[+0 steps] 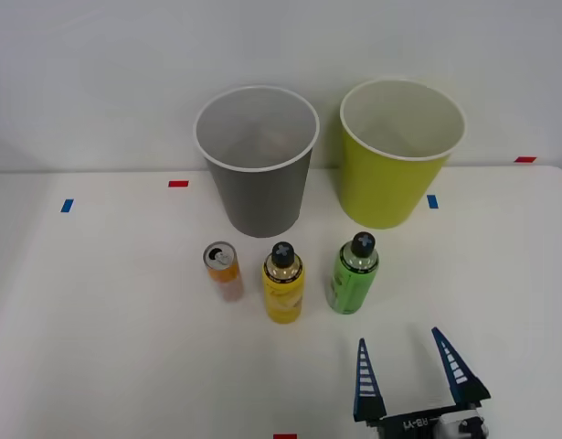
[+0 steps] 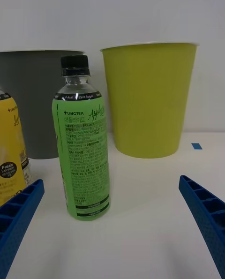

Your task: Put cans in the gray bin, plastic bottles in the light green bin

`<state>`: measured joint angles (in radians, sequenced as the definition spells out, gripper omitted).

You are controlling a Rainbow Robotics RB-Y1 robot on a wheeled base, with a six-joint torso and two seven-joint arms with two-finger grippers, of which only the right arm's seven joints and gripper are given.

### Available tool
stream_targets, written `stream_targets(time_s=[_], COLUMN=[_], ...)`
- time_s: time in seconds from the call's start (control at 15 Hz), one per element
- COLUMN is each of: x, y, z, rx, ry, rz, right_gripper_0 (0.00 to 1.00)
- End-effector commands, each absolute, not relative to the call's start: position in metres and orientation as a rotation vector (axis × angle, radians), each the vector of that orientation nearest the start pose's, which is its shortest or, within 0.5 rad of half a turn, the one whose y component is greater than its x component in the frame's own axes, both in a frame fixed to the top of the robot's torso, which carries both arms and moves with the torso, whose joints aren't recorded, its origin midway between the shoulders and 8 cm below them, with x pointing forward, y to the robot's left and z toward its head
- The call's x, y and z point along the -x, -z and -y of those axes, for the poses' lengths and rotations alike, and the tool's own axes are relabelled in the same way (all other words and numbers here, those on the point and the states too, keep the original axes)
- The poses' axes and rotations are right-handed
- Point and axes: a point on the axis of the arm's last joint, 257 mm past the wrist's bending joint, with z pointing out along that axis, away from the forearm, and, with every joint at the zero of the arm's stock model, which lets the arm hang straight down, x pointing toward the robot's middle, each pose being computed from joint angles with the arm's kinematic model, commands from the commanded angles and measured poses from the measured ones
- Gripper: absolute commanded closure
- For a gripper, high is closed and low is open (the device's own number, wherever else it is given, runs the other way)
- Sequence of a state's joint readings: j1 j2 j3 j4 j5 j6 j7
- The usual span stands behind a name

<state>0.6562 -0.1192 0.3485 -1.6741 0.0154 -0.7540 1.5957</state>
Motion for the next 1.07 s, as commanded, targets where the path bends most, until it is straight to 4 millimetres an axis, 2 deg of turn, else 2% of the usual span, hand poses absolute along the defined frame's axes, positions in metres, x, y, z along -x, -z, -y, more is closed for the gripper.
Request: stream_targets(time_s=[0.07,0.27,0.47,1.07], x=[-0.344,-0.379,-0.4,-0.431], y=[0.253,0.24,0.229,0.221], z=[0.142,0.123,0.114,0.107], rx=[0.103,0.096,0.092,0.125], ry=[-0.152,-0.185,-0.203,-0.205], rz=[-1.349,-1.346,-1.341,-1.365], right_gripper_0=[0.0,0.0,0.0,0.0])
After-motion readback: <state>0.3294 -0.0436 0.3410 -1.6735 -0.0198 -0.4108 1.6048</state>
